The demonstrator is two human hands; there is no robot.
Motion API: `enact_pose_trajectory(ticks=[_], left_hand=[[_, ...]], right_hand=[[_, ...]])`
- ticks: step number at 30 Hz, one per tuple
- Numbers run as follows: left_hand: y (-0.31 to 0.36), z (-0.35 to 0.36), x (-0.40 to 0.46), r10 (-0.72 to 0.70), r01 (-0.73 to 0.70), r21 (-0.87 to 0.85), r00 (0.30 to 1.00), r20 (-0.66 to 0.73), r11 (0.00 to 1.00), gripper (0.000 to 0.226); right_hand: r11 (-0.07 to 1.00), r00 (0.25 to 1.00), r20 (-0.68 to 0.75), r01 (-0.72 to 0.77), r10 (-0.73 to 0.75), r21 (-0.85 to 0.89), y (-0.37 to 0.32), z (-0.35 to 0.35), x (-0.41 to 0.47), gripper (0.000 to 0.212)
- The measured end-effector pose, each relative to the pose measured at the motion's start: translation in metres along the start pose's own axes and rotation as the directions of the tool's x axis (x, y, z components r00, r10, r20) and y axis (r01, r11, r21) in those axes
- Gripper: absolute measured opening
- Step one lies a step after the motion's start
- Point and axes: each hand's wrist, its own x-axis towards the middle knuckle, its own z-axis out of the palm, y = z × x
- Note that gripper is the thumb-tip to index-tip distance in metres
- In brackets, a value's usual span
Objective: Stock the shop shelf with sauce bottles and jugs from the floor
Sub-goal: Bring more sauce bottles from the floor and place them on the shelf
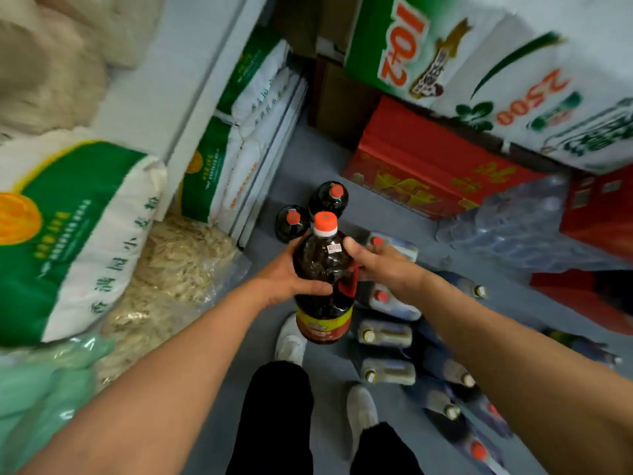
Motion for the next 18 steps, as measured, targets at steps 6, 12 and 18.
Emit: enact_pose_trajectory(ticks=[6,12,18], left_hand=[[0.045,0.019,-0.074,0.093,-0.109,-0.056,0.967,-0.237,0.992,0.113],[0.117,0.054,-0.184,0.222,-0.241,-0.004,0.9,-0.376,0.97,0.091],[0.174,0.091,-0.33,0.279,-0.385,-0.049,0.746,-0.604,0.922,0.066]], right_hand=[[0.989,0.991,0.0,0.136,-0.137,-0.066,-0.042,-0.001,-0.078,0.099],[0.908,0.908,0.011,0.418,-0.418,0.021,-0.068,0.002,-0.197,0.048],[0.803,0.792,0.135,0.586,-0.596,0.107,-0.076,0.016,-0.306,0.045]])
